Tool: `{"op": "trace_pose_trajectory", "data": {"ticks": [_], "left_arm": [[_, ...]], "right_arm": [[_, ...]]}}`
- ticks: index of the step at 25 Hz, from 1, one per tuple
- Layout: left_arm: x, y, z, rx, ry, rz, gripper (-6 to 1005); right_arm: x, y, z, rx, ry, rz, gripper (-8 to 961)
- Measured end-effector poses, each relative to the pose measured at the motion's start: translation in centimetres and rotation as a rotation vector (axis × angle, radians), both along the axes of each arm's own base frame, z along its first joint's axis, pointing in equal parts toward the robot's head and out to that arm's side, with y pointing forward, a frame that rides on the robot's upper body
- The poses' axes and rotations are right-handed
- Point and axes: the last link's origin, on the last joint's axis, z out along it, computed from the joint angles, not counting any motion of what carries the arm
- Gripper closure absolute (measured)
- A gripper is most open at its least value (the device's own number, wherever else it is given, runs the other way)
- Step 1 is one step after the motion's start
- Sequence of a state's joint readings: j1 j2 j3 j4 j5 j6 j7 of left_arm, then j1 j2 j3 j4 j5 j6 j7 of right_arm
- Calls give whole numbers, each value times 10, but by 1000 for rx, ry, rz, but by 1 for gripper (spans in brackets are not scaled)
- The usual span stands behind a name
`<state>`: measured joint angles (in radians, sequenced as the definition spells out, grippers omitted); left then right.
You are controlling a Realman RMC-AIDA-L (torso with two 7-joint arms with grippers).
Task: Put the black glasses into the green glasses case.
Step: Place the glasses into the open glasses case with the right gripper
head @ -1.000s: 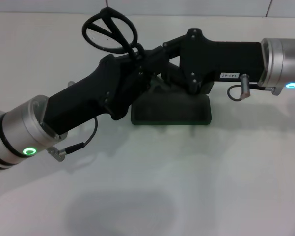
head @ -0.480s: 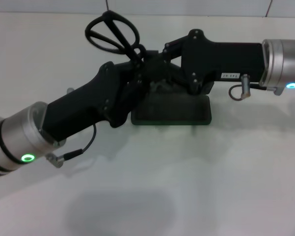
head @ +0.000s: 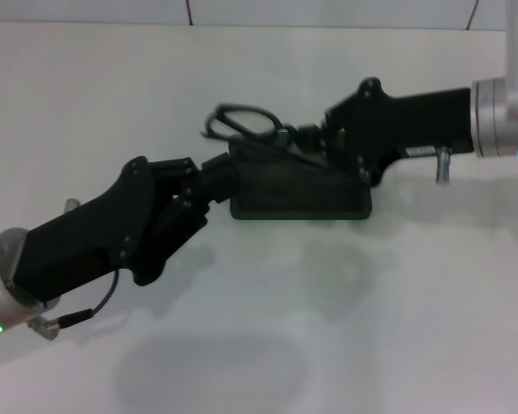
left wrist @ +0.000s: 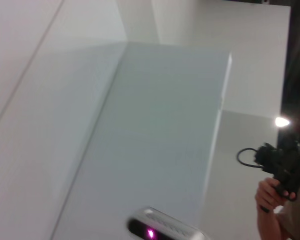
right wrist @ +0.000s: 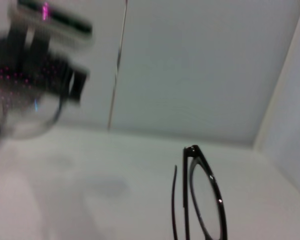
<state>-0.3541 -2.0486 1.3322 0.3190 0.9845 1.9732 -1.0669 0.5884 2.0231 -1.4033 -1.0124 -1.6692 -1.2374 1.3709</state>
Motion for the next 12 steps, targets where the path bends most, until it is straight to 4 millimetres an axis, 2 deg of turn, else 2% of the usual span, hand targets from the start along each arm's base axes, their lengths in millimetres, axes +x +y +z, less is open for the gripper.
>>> {"op": "trace_pose_trajectory", "data": {"ticks": [4, 12], "left_arm": [[-5, -2, 4, 22, -6, 28, 916], [-5, 0, 3, 28, -9, 40, 915]], "right_arm": [[1, -4, -4, 79, -175, 13, 882], [10, 4, -5, 144, -294, -8, 879]]}}
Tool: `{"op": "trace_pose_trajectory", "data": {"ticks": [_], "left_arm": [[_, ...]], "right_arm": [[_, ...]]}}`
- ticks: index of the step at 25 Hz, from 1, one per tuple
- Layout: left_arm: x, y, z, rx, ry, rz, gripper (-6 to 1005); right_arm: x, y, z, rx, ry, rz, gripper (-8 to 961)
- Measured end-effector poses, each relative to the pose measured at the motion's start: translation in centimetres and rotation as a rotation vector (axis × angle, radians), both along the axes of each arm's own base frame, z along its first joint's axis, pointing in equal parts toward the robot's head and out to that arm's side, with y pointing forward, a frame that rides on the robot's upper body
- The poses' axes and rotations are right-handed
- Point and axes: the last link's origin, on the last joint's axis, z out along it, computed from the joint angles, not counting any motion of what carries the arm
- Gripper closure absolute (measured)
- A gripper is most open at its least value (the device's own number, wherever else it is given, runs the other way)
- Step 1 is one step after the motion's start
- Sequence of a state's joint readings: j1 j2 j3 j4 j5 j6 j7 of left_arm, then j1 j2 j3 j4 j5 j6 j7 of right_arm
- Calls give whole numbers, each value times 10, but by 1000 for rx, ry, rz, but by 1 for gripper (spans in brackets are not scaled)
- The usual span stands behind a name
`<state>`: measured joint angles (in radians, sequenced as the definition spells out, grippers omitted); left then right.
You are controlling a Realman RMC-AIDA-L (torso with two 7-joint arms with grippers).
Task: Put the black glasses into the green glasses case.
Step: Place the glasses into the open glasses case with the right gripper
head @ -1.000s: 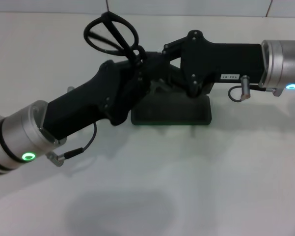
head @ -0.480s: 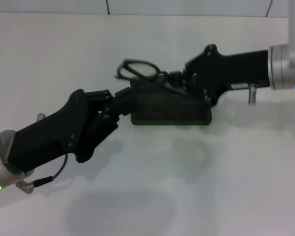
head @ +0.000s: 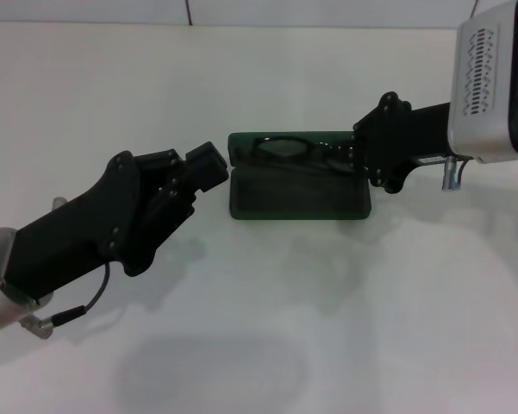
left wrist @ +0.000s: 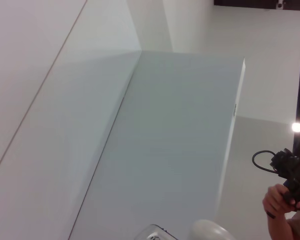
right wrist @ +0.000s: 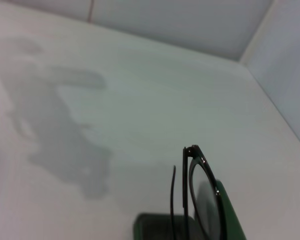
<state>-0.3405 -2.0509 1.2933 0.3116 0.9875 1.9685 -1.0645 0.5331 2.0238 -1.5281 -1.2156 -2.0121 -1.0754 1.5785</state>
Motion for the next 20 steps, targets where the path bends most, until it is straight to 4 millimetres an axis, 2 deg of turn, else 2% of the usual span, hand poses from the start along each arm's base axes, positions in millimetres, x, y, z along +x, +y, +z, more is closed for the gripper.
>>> {"op": "trace_pose_trajectory", "data": {"ticks": [7, 20], "left_arm": [[1, 2, -3, 11, 6, 7, 914], [3, 1, -7, 6, 2, 10, 912]], "right_arm": [[5, 3, -4, 10, -42, -2, 876], [8, 5, -26, 12, -95, -1, 871]]}}
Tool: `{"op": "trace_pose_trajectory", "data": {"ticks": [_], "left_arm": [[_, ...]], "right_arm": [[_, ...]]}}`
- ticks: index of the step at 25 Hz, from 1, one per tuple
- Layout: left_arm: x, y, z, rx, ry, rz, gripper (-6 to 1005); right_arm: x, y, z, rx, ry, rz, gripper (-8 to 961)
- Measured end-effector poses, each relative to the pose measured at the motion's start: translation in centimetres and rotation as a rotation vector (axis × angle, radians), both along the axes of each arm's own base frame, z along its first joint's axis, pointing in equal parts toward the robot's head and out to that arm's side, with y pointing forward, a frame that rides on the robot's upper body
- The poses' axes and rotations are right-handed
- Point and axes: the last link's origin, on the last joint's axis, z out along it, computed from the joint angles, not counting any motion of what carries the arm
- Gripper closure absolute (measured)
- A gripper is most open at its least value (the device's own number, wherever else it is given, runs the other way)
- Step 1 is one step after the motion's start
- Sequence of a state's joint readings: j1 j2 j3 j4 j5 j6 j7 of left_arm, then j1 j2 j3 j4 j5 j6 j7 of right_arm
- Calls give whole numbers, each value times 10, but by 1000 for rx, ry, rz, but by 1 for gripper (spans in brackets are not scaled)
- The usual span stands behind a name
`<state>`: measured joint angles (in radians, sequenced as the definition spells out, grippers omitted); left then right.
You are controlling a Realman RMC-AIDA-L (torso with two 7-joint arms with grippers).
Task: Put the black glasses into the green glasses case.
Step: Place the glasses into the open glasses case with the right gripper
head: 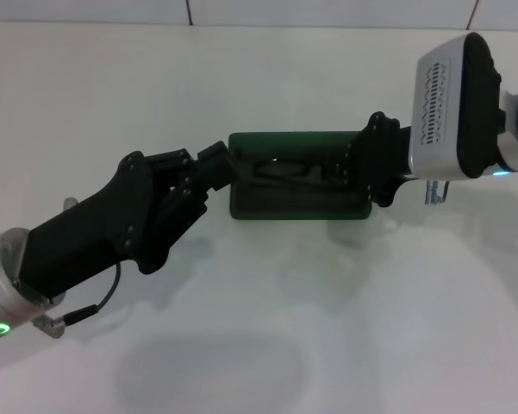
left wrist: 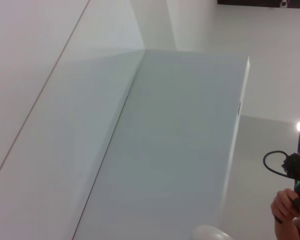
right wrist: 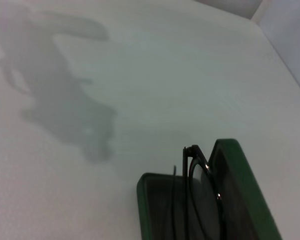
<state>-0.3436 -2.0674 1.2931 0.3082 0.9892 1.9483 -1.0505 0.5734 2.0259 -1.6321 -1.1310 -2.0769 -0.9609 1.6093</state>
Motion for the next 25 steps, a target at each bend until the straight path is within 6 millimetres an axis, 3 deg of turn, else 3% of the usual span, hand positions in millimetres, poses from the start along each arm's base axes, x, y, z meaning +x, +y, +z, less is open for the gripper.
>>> {"op": "trace_pose_trajectory", "data": {"ticks": [25], "left_arm": [[1, -1, -4, -6, -4, 10, 909]], "right_arm": [[-5, 1, -5, -1, 8, 4, 824]]}}
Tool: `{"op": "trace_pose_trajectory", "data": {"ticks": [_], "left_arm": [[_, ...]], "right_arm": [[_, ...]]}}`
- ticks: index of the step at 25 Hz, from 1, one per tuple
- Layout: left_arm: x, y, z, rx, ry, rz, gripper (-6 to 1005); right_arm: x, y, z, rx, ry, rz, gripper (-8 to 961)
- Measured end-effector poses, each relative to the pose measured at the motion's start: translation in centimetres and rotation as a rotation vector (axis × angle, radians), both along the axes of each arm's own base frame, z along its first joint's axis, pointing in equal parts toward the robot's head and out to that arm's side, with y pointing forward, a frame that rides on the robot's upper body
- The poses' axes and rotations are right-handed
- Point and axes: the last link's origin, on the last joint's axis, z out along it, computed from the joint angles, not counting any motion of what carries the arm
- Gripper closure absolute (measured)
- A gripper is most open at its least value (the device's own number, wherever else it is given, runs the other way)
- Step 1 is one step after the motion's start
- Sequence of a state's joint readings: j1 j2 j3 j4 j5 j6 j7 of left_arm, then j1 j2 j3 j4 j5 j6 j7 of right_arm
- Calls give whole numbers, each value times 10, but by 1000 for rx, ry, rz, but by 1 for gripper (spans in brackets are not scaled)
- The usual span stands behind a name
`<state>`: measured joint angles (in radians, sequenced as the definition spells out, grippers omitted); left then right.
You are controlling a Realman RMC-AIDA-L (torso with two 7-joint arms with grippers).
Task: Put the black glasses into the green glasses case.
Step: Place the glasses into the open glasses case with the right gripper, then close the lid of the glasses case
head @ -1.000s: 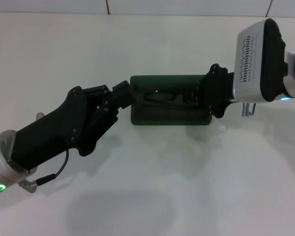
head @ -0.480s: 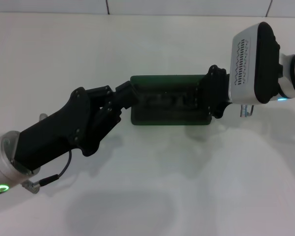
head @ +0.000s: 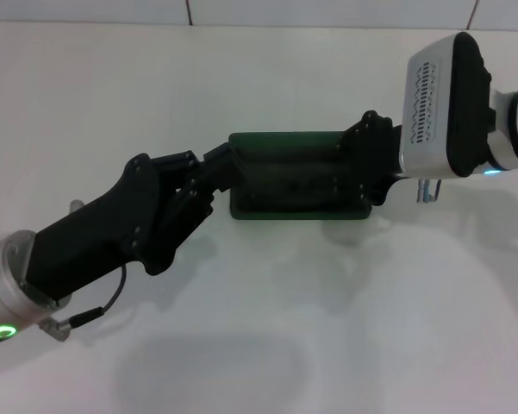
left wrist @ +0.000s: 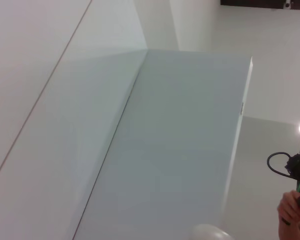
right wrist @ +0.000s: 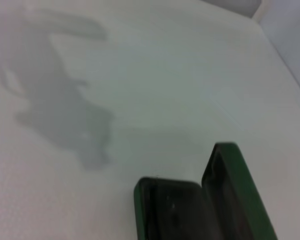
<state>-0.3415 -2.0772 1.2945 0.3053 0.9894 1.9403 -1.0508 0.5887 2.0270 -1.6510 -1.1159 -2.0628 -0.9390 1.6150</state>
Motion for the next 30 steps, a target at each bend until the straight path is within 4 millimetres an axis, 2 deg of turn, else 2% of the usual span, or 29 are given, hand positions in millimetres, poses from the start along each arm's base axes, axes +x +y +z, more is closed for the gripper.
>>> {"op": "trace_pose_trajectory", "data": {"ticks": [2, 7, 11, 14, 15, 18, 20, 22, 23, 30], "left_arm": [[-1, -1, 0, 0, 0, 5, 908], [-4, -1, 3, 5, 3, 13, 908], [-11, 9, 16, 9, 32, 31, 907], [-12, 33, 30, -9, 98, 40, 907], [-8, 48, 34, -25, 140, 35, 907], [10, 92, 39, -64, 301, -2, 906], [23, 113, 38, -75, 401, -26, 906], [37, 136, 34, -68, 529, -41, 797], [40, 140, 33, -64, 554, -44, 743], [66, 182, -10, -50, 815, 62, 687]], "right_arm": [[-1, -4, 1, -7, 15, -7, 815], [-3, -23, 10, -37, 101, -55, 611], [-6, -35, 29, -77, 273, -121, 579], [8, -50, 54, -140, 403, -158, 563], [14, -55, 61, -162, 428, -161, 563], [55, -74, 95, -201, 535, -229, 563], [79, -86, 108, -221, 607, -294, 563], [100, -97, 110, -243, 684, -341, 562], [106, -101, 107, -250, 705, -348, 562], [129, -120, 86, -248, 790, -424, 562]]}}
